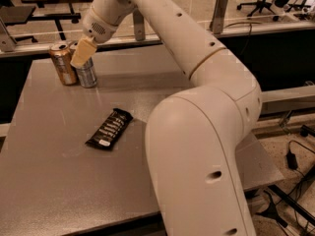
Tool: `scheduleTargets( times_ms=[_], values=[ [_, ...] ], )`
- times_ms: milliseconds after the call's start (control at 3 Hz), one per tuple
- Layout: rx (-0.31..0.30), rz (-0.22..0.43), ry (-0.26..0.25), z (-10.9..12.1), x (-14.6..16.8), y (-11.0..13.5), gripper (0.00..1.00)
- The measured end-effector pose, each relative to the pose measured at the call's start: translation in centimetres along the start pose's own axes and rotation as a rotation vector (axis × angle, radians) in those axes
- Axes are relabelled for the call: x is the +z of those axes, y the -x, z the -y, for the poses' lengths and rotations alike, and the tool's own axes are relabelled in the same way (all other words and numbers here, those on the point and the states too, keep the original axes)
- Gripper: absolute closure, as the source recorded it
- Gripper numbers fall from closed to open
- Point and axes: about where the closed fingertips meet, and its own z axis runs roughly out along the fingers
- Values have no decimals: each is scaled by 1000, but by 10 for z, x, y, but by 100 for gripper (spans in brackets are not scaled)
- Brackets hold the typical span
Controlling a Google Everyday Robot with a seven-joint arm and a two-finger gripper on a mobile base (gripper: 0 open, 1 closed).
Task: Move redbull can near orange can
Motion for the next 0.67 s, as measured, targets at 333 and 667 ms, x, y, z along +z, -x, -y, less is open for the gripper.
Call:
scheduleTargets(
  times_ms=[333,667],
  values=[
    [0,0,0,0,0,0,1],
    [0,0,2,0,2,0,0]
  ],
)
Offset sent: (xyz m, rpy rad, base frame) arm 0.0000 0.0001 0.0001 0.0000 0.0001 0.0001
